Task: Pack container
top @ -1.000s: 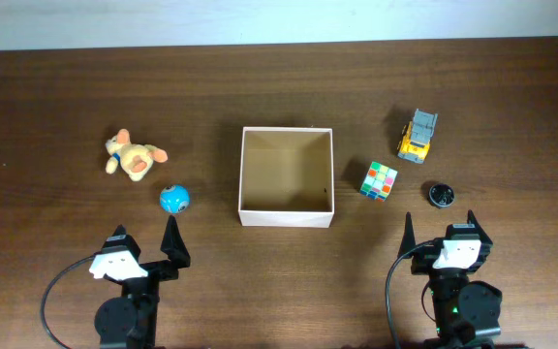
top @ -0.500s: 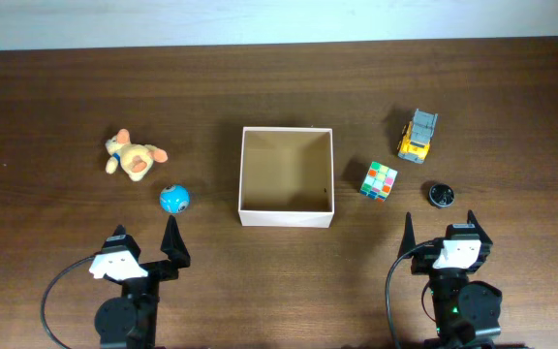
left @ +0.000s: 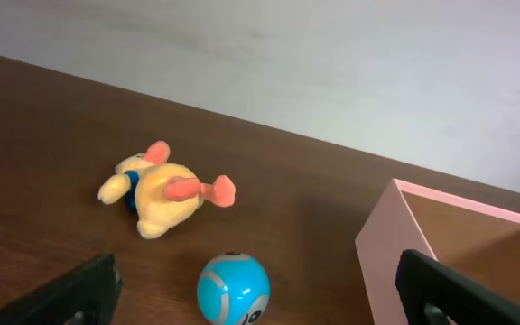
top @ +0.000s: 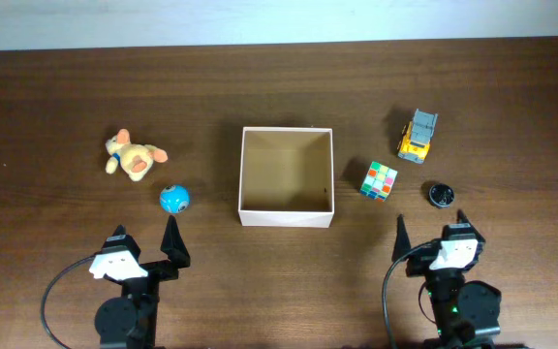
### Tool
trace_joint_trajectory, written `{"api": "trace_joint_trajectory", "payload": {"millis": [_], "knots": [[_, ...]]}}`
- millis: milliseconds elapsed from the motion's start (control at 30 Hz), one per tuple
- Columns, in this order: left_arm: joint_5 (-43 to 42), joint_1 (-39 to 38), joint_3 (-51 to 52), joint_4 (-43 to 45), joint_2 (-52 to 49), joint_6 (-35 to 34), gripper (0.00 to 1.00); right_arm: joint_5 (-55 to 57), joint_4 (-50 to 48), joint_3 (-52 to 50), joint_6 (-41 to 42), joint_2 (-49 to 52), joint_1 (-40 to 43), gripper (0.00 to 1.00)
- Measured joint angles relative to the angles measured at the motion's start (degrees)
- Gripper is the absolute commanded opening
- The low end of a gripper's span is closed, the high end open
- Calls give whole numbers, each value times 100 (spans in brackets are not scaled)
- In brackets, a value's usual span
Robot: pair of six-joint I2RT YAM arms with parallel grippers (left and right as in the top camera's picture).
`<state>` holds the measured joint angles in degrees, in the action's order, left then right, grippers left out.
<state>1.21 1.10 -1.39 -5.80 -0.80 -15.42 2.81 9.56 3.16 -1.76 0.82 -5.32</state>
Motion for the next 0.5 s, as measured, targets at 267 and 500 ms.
{"api": "trace_joint_trajectory", "payload": {"millis": [267,500], "knots": [[0,0,0,0,0,0,99,-372,1397,1897,400,922,0,99],[-2,0,2,4,4,0,99,-584,4033,5213,610,3753,0,99]]}}
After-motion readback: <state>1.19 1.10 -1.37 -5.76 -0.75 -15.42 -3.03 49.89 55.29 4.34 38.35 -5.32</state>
